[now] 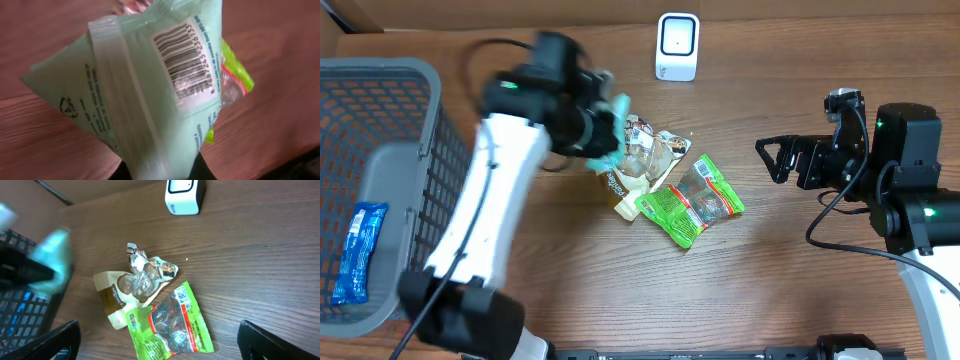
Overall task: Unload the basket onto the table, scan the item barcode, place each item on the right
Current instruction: 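Carry the wipes pack to the table centre and release it, then move the left gripper into the basket and grasp the blue packet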
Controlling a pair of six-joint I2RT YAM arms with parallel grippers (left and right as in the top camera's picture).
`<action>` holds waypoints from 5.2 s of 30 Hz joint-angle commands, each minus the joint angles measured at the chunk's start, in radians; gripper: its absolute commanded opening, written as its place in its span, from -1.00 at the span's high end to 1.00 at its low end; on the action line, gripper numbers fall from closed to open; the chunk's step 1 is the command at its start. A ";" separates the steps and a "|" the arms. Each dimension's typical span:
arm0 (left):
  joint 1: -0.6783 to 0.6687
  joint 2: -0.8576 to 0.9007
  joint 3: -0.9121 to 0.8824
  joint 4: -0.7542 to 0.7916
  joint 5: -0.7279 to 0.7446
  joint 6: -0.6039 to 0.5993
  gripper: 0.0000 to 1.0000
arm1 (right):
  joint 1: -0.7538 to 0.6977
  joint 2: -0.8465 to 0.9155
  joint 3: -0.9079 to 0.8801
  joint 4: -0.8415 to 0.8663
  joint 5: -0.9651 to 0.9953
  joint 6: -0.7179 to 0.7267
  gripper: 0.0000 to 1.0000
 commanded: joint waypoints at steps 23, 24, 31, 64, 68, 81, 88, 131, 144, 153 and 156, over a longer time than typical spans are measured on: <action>0.112 0.006 0.488 -0.241 -0.307 -0.162 -0.21 | 0.003 -0.005 0.006 -0.018 -0.002 0.000 -1.00; 0.142 -0.007 0.520 -0.280 -0.348 -0.184 -0.24 | 0.003 -0.005 0.006 -0.018 -0.002 0.000 -1.00; 0.495 -0.097 0.561 -0.459 -0.473 -0.325 -0.40 | 0.003 -0.005 0.006 -0.017 -0.002 0.000 -1.00; 1.036 -0.014 -0.392 0.512 -0.513 -0.024 -0.59 | 0.003 0.066 0.005 -0.032 -0.002 0.000 -1.00; 1.036 0.031 -0.397 0.565 -0.514 0.053 -0.58 | 0.003 0.066 0.005 -0.033 -0.002 0.000 -1.00; 1.038 0.212 -0.397 0.654 -0.515 0.100 -0.39 | 0.003 0.066 0.005 -0.040 -0.002 0.001 -1.00; 1.038 0.261 -0.397 0.628 -0.523 0.100 -0.05 | 0.003 0.066 0.005 -0.040 -0.002 0.001 -1.00; 0.969 0.263 -0.555 0.835 -0.269 0.159 0.91 | 0.003 0.066 0.005 -0.082 -0.002 0.001 -1.00; 0.802 0.253 -0.265 0.638 -0.171 0.163 0.18 | 0.003 0.066 0.005 -0.089 -0.002 0.001 -1.00; 0.802 0.261 -0.269 0.616 -0.270 0.284 -0.43 | 0.003 0.066 0.005 -0.092 -0.002 0.000 -1.00; 0.803 0.270 -0.299 0.606 -0.295 0.298 -0.43 | 0.003 0.066 0.005 -0.092 -0.002 0.000 -1.00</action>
